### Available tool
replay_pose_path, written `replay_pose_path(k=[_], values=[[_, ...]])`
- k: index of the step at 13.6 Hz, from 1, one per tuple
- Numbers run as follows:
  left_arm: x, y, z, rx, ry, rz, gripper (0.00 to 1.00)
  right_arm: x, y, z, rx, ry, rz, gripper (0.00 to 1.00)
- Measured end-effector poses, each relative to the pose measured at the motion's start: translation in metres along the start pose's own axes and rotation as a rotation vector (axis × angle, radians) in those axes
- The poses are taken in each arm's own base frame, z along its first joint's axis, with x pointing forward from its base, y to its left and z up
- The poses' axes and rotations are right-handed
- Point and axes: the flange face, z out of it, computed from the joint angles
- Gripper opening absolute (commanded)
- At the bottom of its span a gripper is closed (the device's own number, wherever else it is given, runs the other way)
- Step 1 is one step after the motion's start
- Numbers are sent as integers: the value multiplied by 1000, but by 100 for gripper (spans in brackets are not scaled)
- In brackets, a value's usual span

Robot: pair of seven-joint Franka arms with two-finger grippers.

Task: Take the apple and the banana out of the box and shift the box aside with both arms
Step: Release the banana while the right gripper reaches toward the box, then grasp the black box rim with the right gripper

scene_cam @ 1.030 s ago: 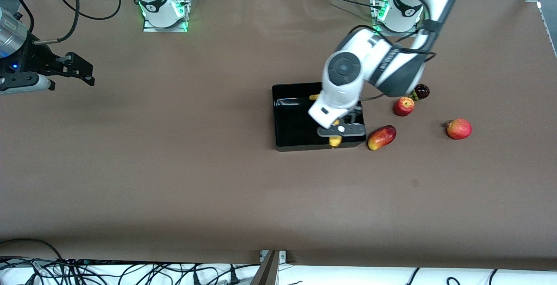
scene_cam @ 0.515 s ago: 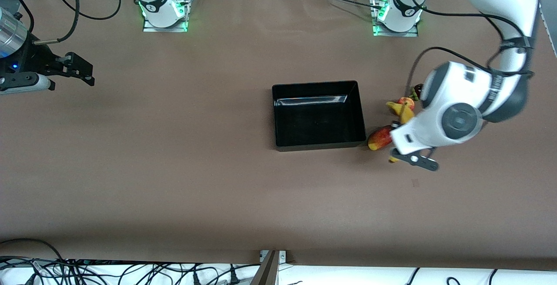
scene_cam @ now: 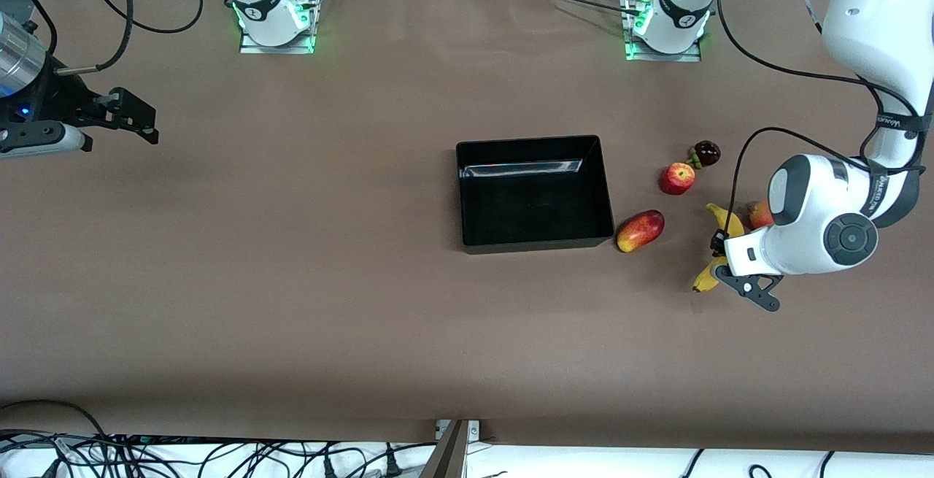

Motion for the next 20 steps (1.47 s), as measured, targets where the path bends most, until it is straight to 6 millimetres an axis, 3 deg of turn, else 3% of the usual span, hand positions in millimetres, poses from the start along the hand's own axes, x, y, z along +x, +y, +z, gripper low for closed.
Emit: replay_pose_path(k=[1,3,6,8,11,13,15,17,20], values=[[-6,-1,14,5,13,-2,100,0,0,0,0,0,0,100],[-16,-3,30,2,26,-10,100,0,0,0,0,0,0,100],[-8,4,16,6,49,3,100,0,0,0,0,0,0,100],[9,29,-28,-14,46,-14,100,0,0,0,0,0,0,100],[23,64,-124,-49,-26,-122,100,0,0,0,0,0,0,100],[22,84,-178,-70,-92,-201,100,0,0,0,0,4,0,100],[10,88,-227,-85,-151,-255,100,5,-4,7,0,2,-8,100],[-5,85,-272,-80,-150,-296,100,21,-31,39,2,-40,-68,100],[-13,104,-318,-14,-103,-377,100,35,-111,80,1,-93,-198,100]])
